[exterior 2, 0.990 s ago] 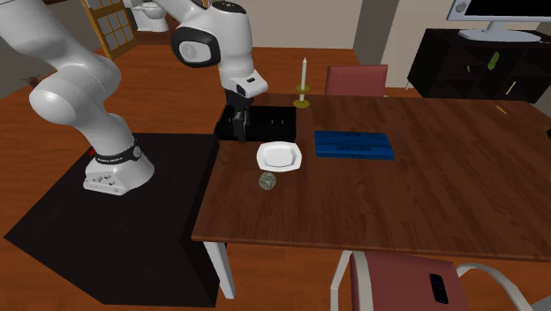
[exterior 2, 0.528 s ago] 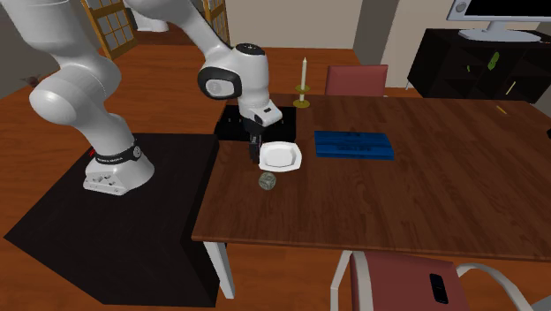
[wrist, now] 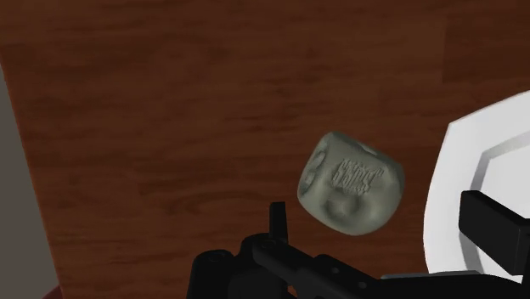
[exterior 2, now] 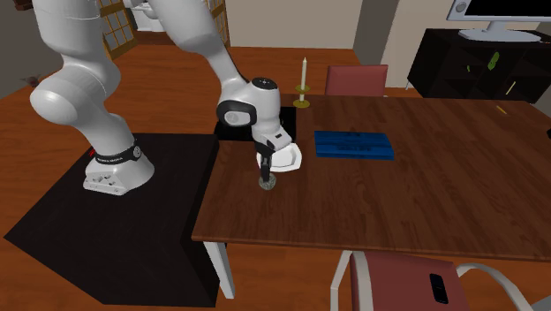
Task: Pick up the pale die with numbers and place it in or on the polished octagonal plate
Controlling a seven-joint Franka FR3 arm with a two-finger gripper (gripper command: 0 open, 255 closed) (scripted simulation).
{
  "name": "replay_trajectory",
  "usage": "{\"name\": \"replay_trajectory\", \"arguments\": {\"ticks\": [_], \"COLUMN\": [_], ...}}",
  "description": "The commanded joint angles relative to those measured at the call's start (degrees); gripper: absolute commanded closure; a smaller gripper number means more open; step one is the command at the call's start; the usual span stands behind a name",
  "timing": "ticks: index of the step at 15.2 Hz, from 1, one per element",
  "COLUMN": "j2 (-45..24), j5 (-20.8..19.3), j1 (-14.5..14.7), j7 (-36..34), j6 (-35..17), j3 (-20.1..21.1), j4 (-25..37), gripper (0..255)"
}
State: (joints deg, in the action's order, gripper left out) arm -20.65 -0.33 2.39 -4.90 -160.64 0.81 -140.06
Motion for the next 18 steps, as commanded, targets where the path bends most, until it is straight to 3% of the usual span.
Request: {"name": "replay_trajectory", "arguments": {"ticks": [1,6,14,15,18], "j2": [-2.11,-6.12,-6.11,-6.11,-6.1], "j5": [-0.11,-0.19,-0.18,-0.18,-0.18], "j1": [-0.03,0.06,0.06,0.06,0.06], "j7": [0.04,-0.02,-0.01,-0.01,-0.01], "j6": [-1.42,-4.38,-4.36,-4.36,-4.34], "j3": [-0.12,-0.22,-0.22,-0.22,-0.22], "j4": [0.72,1.78,1.79,1.79,1.79], "gripper": [0,0,0,255,255]}}
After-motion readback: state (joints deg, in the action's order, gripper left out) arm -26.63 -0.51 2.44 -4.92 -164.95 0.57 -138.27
